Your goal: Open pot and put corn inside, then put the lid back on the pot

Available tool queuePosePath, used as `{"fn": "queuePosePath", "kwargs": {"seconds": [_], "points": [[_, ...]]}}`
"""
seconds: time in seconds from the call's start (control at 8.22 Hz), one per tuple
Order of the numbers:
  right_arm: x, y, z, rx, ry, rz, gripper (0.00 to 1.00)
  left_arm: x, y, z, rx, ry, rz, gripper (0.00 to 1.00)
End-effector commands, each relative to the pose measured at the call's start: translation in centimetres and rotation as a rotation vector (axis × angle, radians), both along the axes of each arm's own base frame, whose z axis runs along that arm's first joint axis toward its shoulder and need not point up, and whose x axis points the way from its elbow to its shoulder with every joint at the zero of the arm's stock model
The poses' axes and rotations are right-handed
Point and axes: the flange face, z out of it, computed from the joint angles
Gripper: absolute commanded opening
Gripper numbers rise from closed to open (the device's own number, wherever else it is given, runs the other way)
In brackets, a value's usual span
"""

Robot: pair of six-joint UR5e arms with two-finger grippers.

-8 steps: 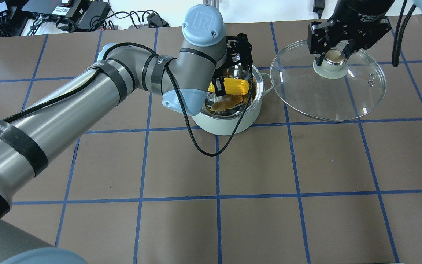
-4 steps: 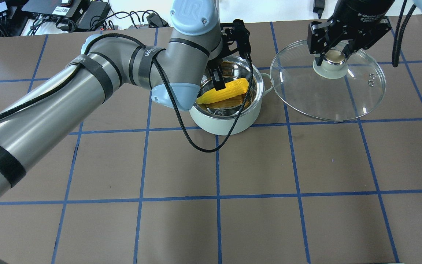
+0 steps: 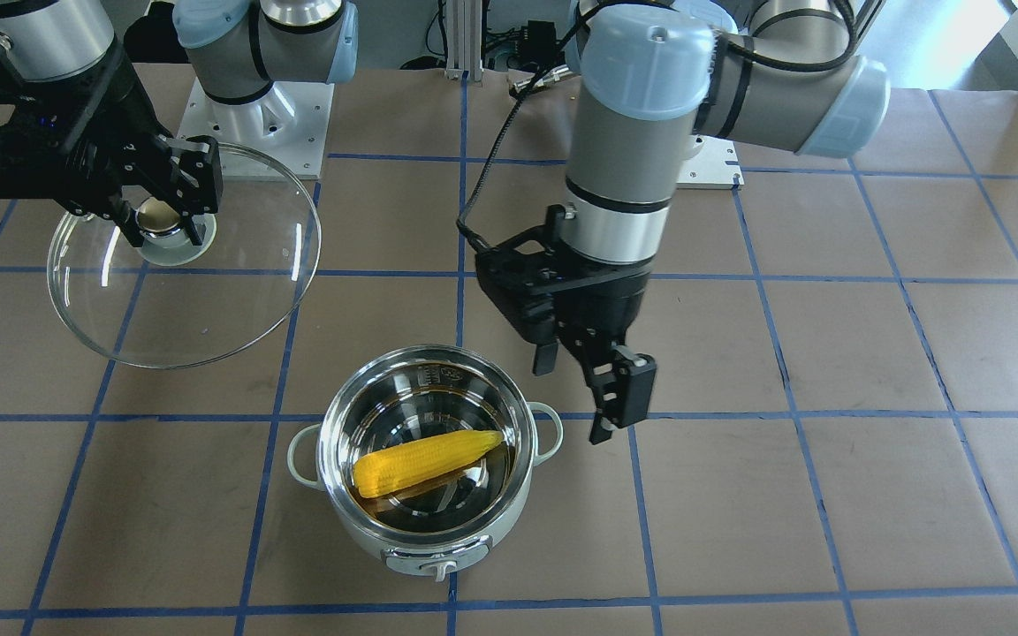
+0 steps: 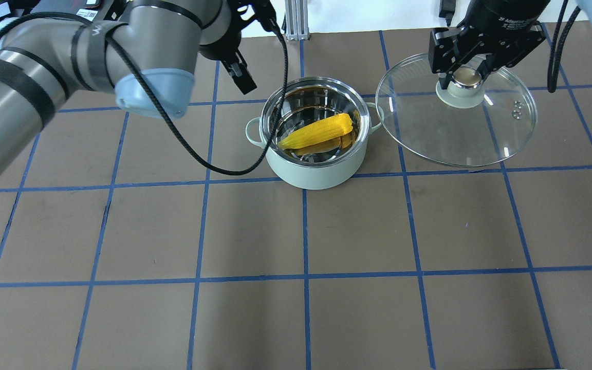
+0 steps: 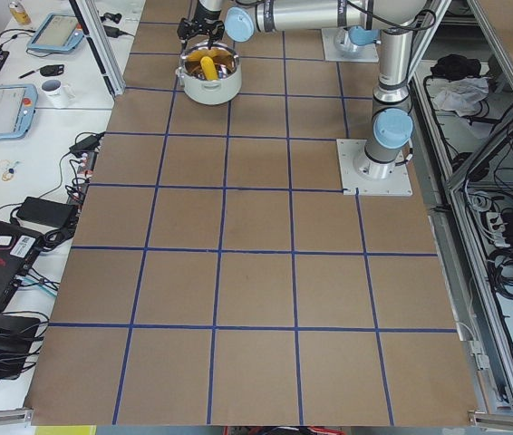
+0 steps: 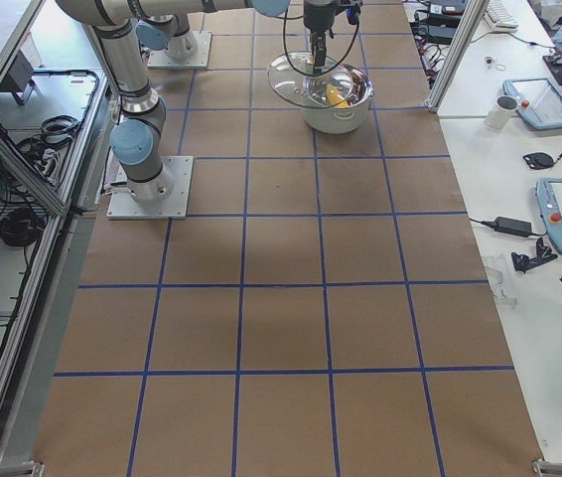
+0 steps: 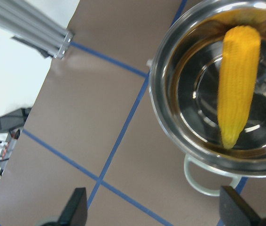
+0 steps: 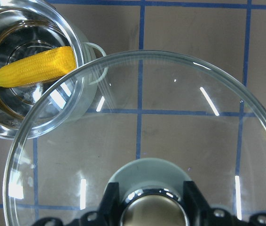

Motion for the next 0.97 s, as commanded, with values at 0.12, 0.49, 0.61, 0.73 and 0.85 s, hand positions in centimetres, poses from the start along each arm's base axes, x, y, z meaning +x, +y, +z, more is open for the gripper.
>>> {"fn": "queuePosePath", "kwargs": {"seconds": [0.12,0.49,0.61,0.73,0.85], "points": [[8.8,-2.8,-3.3,-0.08,-0.019,-0.036,0.24,11.6,-2.6,1.0,0.073,0.157,0.396,1.0],[19.4,-4.9,-9.3,-0.149,-0.039,-0.035,0.25,14.3,-0.1,1.4,0.226,0.21,0.711,1.0],[21.0,-5.5,-11.0,-0.151,-0.047,-0.02,0.25,14.4,1.2,2.1,0.264,0.223,0.822,1.0],[21.4,-6.3,-12.1,-0.158,-0.059,-0.02,0.25,14.5,2.9,2.6,0.322,0.202,0.86,1.0],[21.5,-6.6,-12.8,-0.152,-0.053,-0.005,0.25,14.7,4.0,2.9,0.35,0.161,0.873,1.0]]}}
